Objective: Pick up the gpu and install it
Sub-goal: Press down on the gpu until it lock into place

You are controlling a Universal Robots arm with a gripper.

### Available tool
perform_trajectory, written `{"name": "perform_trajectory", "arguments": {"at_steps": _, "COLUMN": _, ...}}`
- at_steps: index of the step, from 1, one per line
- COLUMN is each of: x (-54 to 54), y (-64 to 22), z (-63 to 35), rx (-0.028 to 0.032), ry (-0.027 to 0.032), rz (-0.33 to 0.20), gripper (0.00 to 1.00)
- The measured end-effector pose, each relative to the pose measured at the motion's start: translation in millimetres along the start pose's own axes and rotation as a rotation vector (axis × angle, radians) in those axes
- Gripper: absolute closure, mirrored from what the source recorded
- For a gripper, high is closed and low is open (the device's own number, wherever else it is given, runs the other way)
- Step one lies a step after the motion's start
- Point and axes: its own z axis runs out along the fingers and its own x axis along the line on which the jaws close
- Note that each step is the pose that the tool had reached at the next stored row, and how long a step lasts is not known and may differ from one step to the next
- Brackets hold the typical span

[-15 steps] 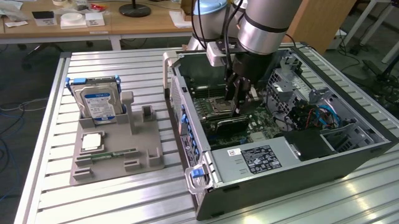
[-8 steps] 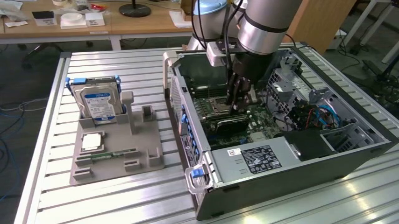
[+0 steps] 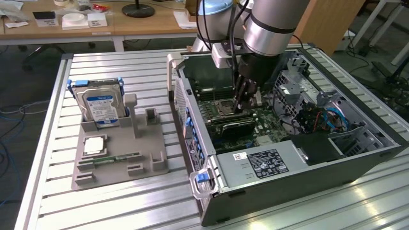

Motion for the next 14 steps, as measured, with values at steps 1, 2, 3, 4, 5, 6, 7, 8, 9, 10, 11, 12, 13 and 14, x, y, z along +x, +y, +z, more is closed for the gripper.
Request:
{"name": "perform_trajectory", "arguments": {"at_steps": 1, "x": 0.0, "y": 0.0, "z": 0.0, "rx": 0.0, "ry": 0.0, "rz": 0.0, "gripper": 0.89}}
{"name": "perform_trajectory", "arguments": {"at_steps": 2, "x": 0.0, "y": 0.0, "z": 0.0, "rx": 0.0, "ry": 0.0, "rz": 0.0, "gripper": 0.89}}
{"name": "perform_trajectory", "arguments": {"at_steps": 3, "x": 0.0, "y": 0.0, "z": 0.0, "rx": 0.0, "ry": 0.0, "rz": 0.0, "gripper": 0.89}}
{"name": "perform_trajectory", "arguments": {"at_steps": 4, "x": 0.0, "y": 0.0, "z": 0.0, "rx": -0.0001, "ry": 0.0, "rz": 0.0, "gripper": 0.89}}
{"name": "perform_trajectory", "arguments": {"at_steps": 5, "x": 0.0, "y": 0.0, "z": 0.0, "rx": -0.0001, "ry": 0.0, "rz": 0.0, "gripper": 0.89}}
{"name": "perform_trajectory", "arguments": {"at_steps": 6, "x": 0.0, "y": 0.0, "z": 0.0, "rx": 0.0, "ry": 0.0, "rz": 0.0, "gripper": 0.89}}
{"name": "perform_trajectory", "arguments": {"at_steps": 7, "x": 0.0, "y": 0.0, "z": 0.4, "rx": 0.0, "ry": 0.0, "rz": 0.0, "gripper": 0.89}}
{"name": "perform_trajectory", "arguments": {"at_steps": 8, "x": 0.0, "y": -0.1, "z": 1.3, "rx": 0.0, "ry": 0.0, "rz": 0.0, "gripper": 0.89}}
{"name": "perform_trajectory", "arguments": {"at_steps": 9, "x": 0.2, "y": -0.1, "z": 3.1, "rx": -0.0001, "ry": 0.0002, "rz": 0.0, "gripper": 0.89}}
{"name": "perform_trajectory", "arguments": {"at_steps": 10, "x": 0.4, "y": -0.1, "z": 4.9, "rx": -0.0001, "ry": 0.0001, "rz": 0.0, "gripper": 0.89}}
{"name": "perform_trajectory", "arguments": {"at_steps": 11, "x": 0.5, "y": -0.2, "z": 6.8, "rx": 0.0, "ry": 0.0, "rz": 0.0, "gripper": 0.89}}
{"name": "perform_trajectory", "arguments": {"at_steps": 12, "x": 0.6, "y": -0.2, "z": 8.5, "rx": 0.0, "ry": 0.0001, "rz": 0.0, "gripper": 0.89}}
{"name": "perform_trajectory", "arguments": {"at_steps": 13, "x": 0.6, "y": -0.4, "z": 9.6, "rx": 0.0, "ry": 0.0, "rz": 0.0, "gripper": 0.89}}
{"name": "perform_trajectory", "arguments": {"at_steps": 14, "x": 0.5, "y": -1.3, "z": 10.0, "rx": -0.0001, "ry": 0.0001, "rz": 0.0, "gripper": 0.89}}
